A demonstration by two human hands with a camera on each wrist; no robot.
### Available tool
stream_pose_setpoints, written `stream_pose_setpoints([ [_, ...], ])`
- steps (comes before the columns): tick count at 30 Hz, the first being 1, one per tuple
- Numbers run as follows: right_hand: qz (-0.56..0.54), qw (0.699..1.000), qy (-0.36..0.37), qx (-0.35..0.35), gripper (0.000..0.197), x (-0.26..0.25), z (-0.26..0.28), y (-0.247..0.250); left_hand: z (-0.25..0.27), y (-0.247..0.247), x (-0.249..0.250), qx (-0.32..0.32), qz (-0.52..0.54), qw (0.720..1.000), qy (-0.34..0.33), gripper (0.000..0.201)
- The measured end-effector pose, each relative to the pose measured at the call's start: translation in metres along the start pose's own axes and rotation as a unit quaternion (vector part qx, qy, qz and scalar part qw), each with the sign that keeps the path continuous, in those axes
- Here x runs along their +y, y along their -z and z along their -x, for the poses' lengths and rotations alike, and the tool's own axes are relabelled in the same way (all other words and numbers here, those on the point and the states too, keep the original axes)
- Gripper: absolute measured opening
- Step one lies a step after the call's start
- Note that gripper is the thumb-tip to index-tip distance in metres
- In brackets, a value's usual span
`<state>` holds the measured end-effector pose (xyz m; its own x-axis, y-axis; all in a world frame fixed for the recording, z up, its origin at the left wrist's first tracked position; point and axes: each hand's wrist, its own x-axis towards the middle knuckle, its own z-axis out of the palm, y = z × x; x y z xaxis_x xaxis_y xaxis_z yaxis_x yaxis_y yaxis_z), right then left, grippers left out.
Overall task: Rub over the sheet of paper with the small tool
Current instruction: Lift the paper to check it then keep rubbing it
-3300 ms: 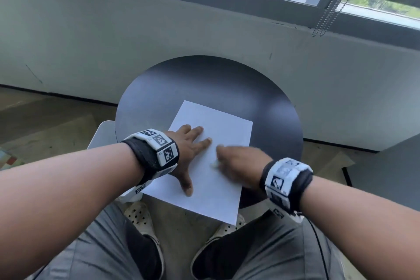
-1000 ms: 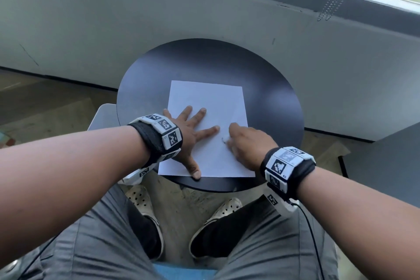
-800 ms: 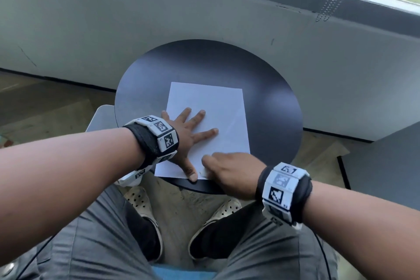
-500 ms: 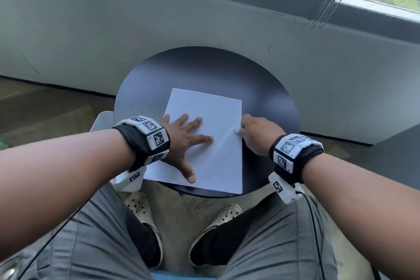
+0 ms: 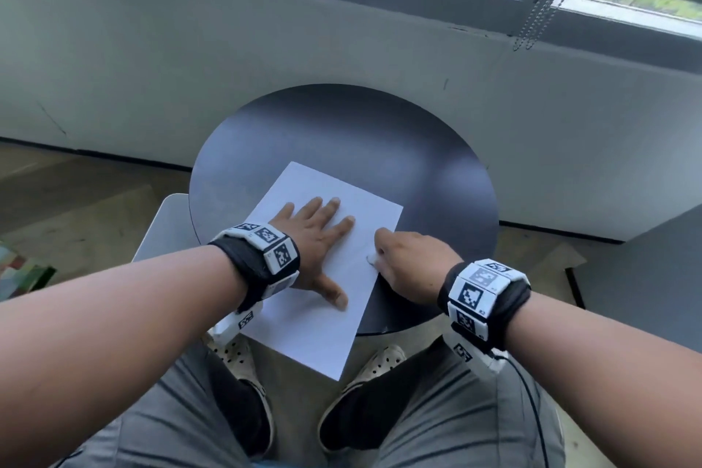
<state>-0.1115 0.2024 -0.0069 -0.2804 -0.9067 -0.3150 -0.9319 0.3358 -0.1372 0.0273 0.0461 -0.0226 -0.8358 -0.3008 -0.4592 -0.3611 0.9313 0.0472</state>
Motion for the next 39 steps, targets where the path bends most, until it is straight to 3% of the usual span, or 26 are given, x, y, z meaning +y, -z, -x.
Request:
stream_pose_setpoints([
  [4, 0.02, 0.997, 0.076, -0.008, 0.024, -0.018, 0.002, -0.006, 0.002, -0.007, 0.001, -0.004, -0.007, 1.0, -0.021, 0.141],
  [8, -0.002, 0.996, -0.092, 0.004, 0.023, 0.013, -0.032, 0.019, 0.001, -0.006, 0.002, -0.007, -0.002, 1.0, -0.016, 0.141],
  [9, -0.003, 0.995, -0.102, 0.008, 0.022, 0.014, -0.035, 0.02, 0.002, -0.005, 0.002, -0.009, -0.001, 1.0, -0.013, 0.141],
  [11, -0.004, 0.998, -0.062, -0.002, 0.017, -0.005, -0.029, 0.016, 0.002, -0.005, 0.001, -0.011, 0.002, 1.0, -0.009, 0.142],
  [14, -0.025, 0.995, 0.083, -0.056, 0.019, -0.044, -0.007, -0.002, 0.002, -0.005, 0.002, -0.017, 0.006, 1.0, -0.01, 0.144],
  [15, -0.025, 0.993, 0.098, -0.059, 0.019, -0.046, -0.007, -0.002, 0.002, -0.004, 0.002, -0.018, 0.006, 1.0, -0.01, 0.145],
  [16, -0.021, 0.995, 0.083, -0.049, 0.02, -0.041, -0.013, 0.001, 0.003, -0.003, 0.003, -0.017, 0.007, 1.0, -0.009, 0.146],
  [19, -0.012, 0.998, -0.054, -0.006, 0.024, -0.007, -0.036, 0.015, 0.005, -0.003, 0.004, -0.011, 0.002, 1.0, -0.004, 0.147],
  [21, -0.017, 0.996, -0.088, 0.014, 0.021, 0.004, -0.04, 0.016, 0.004, -0.001, 0.006, -0.016, 0.001, 1.0, -0.002, 0.145],
  [24, -0.009, 1.0, 0.014, 0.014, 0.016, -0.015, -0.028, 0.006, 0.002, 0.011, 0.001, -0.022, -0.003, 1.0, -0.001, 0.13],
  [27, -0.004, 0.995, 0.101, -0.018, 0.028, -0.022, -0.016, -0.001, 0.001, 0.024, -0.006, -0.032, -0.023, 0.999, 0.001, 0.122],
  [28, -0.004, 0.997, 0.079, -0.013, 0.028, -0.016, -0.021, 0.001, 0.001, 0.026, -0.009, -0.035, -0.034, 0.999, 0.001, 0.123],
  [31, -0.035, 0.996, -0.083, 0.024, 0.023, 0.006, -0.042, 0.012, -0.001, 0.022, -0.013, -0.039, -0.051, 0.998, 0.007, 0.128],
  [32, -0.042, 0.994, -0.1, 0.033, 0.022, 0.006, -0.044, 0.013, -0.002, 0.019, -0.015, -0.036, -0.05, 0.998, 0.014, 0.132],
  [34, -0.037, 0.997, -0.052, 0.031, 0.016, -0.013, -0.042, 0.008, -0.004, 0.015, -0.018, -0.035, -0.041, 0.998, 0.027, 0.142],
  [37, -0.029, 0.995, 0.098, -0.016, 0.009, -0.044, -0.025, -0.002, -0.006, 0.012, -0.018, -0.036, -0.023, 0.999, 0.028, 0.148],
  [39, -0.013, 0.996, 0.084, -0.019, 0.012, -0.034, -0.031, 0.004, -0.006, 0.011, -0.018, -0.036, -0.02, 0.999, 0.024, 0.148],
])
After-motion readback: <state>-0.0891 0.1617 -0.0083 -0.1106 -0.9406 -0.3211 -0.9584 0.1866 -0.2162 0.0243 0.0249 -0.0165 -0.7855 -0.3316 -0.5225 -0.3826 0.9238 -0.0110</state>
